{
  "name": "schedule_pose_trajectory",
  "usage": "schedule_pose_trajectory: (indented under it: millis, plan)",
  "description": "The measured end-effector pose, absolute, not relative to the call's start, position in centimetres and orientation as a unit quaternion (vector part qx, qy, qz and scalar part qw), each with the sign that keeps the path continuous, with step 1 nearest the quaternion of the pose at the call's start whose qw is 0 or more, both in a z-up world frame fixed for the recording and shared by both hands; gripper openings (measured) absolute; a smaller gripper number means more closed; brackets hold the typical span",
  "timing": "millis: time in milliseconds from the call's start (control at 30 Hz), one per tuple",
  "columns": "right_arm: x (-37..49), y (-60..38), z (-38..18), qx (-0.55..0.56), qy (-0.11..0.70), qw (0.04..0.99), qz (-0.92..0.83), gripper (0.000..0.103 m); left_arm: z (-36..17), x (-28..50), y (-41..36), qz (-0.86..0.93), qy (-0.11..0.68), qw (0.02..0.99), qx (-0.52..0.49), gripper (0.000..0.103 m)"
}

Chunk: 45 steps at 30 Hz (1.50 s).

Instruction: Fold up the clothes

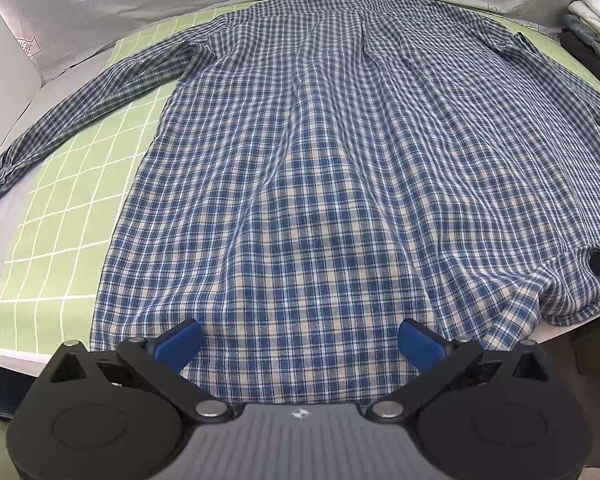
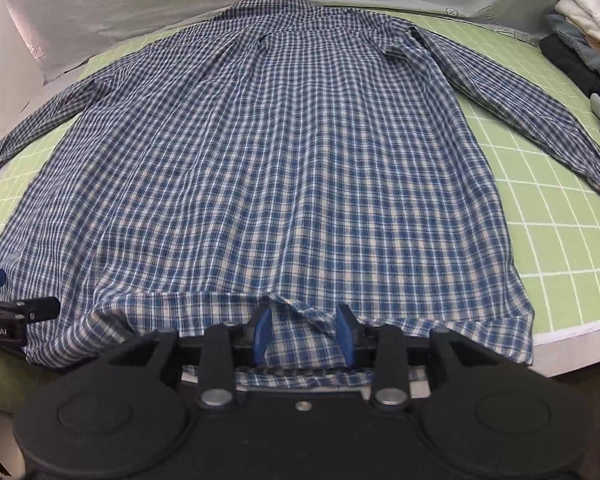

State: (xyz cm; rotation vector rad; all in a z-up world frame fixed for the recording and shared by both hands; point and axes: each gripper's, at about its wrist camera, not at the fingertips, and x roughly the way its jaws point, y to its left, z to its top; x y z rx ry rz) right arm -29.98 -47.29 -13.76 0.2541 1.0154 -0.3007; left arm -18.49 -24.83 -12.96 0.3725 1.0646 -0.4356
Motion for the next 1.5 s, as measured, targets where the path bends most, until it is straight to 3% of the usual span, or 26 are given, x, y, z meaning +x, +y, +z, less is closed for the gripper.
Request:
schedule_pose_trajectory:
  millis: [67, 167, 300, 633, 733, 800, 933, 1300, 1500]
  plan:
    - [-29.8, -47.1, -14.2, 0.111, 0.484, 0.856, -0.144, 0.032, -13.0, -18.6, -24.7, -0.203, 0.503, 0.822, 0.175, 0.103]
    - [-30.0, -47.5, -14.4, 0.114, 0.477, 0.859, -0.147, 0.007, -13.1, -18.6, -24.6, -0.200, 0.505, 0.821, 0.175, 0.103]
    - [-31.2, -48.1, -13.7, 0.133, 0.467, 0.860, -0.160, 0.002, -13.1, -18.7, -24.5, -0.197, 0.506, 0.821, 0.175, 0.103]
    - [-34.0, -47.7, -12.7, 0.160, 0.472, 0.853, -0.156, 0.002, -13.5, -18.4, -24.2, -0.187, 0.516, 0.820, 0.165, 0.103]
    - [-34.3, -47.7, -11.7, 0.169, 0.447, 0.866, -0.151, 0.012, -13.5, -18.5, -24.3, -0.184, 0.516, 0.820, 0.167, 0.103]
    - [-34.4, -47.9, -10.9, 0.176, 0.424, 0.876, -0.146, 0.023, -13.5, -18.6, -24.4, -0.185, 0.515, 0.820, 0.172, 0.103]
    - [-33.6, -48.5, -10.3, 0.192, 0.398, 0.886, -0.137, 0.027, -13.0, -18.8, -24.6, -0.200, 0.513, 0.819, 0.161, 0.103]
    - [-32.3, -48.5, -13.6, 0.202, 0.494, 0.837, -0.119, 0.029, -13.6, -22.1, -27.5, -0.288, 0.514, 0.777, 0.221, 0.103]
    - [-32.6, -47.5, -12.9, 0.191, 0.494, 0.843, -0.096, 0.030, -12.0, -21.1, -26.9, -0.280, 0.511, 0.794, 0.173, 0.103]
